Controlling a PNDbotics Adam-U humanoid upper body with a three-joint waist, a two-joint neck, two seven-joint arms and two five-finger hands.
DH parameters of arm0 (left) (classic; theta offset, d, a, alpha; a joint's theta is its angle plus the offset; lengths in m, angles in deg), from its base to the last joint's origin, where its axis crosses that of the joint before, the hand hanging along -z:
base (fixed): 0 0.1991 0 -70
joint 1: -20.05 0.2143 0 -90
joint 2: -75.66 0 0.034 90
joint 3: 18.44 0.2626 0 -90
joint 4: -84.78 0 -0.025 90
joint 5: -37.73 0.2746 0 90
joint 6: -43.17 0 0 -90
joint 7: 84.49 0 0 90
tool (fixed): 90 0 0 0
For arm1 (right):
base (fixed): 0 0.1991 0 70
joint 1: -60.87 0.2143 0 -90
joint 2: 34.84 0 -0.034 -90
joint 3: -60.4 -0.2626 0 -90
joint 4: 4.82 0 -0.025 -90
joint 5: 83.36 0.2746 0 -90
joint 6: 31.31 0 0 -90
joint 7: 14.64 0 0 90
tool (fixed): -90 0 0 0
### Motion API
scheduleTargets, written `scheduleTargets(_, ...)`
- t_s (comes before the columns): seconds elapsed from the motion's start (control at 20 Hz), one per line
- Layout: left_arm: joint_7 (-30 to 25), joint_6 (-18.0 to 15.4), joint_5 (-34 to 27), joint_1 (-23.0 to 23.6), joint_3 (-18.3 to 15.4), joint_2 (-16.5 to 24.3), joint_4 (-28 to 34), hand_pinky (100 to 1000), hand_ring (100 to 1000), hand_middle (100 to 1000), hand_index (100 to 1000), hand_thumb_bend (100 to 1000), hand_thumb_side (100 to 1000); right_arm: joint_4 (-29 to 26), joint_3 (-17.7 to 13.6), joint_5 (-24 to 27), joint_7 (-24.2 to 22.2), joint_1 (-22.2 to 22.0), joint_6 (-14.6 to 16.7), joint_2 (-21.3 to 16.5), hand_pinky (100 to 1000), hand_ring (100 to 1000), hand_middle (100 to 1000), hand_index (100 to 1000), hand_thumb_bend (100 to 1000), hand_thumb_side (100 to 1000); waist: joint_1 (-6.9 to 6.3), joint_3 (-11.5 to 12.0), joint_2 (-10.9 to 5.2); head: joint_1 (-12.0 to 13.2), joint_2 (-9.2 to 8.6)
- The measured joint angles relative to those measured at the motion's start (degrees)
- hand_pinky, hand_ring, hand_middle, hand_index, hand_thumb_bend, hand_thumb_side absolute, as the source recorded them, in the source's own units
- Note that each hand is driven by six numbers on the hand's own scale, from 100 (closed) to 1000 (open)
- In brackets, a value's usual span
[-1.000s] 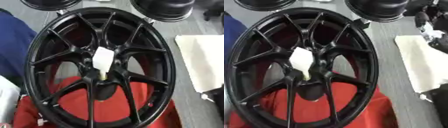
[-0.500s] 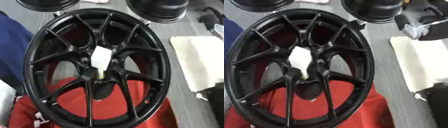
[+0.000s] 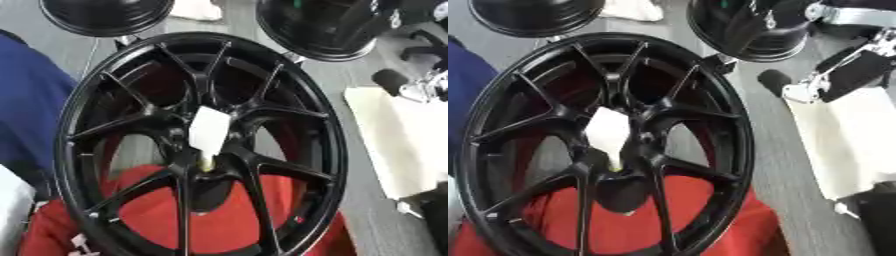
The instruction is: Pull the pin out of the wheel hub.
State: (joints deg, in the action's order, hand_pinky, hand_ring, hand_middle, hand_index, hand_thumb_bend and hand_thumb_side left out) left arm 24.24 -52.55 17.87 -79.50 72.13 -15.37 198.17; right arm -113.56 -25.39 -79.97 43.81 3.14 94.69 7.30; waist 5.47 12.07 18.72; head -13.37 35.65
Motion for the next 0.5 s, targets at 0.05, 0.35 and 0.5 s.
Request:
scheduleTargets(0.05, -0.10, 0.02, -0.08, -0.01, 0.08, 0.15, 0.00, 686, 774, 642, 753, 127, 694, 0.32, 0.97, 0.04, -0.22, 1.29, -0.22, 0.01, 849, 821, 765, 810, 100, 237, 0.12, 0.26, -0.01, -0.20, -0.07)
scheduleTargets(0.35, -0.35, 0.10, -0.30, -0.02, 0.29, 0.20, 0.00, 686, 774, 642, 753, 129, 695, 1.42, 6.12, 2.39, -2.32, 8.31, -2.32, 1.61, 846, 812, 760, 809, 100, 243, 1.02, 1.67, -0.25, -1.45, -0.17)
scheduleTargets(0.5, -0.41, 0.16, -0.53, -0.03, 0.31, 0.22, 0.00, 686, 774, 641, 753, 131, 695, 2.10, 8.37, 3.99, -3.69, 11.23, -3.69, 3.26, 841, 806, 761, 818, 100, 276, 1.25, 2.36, -0.25, -1.85, 0.03)
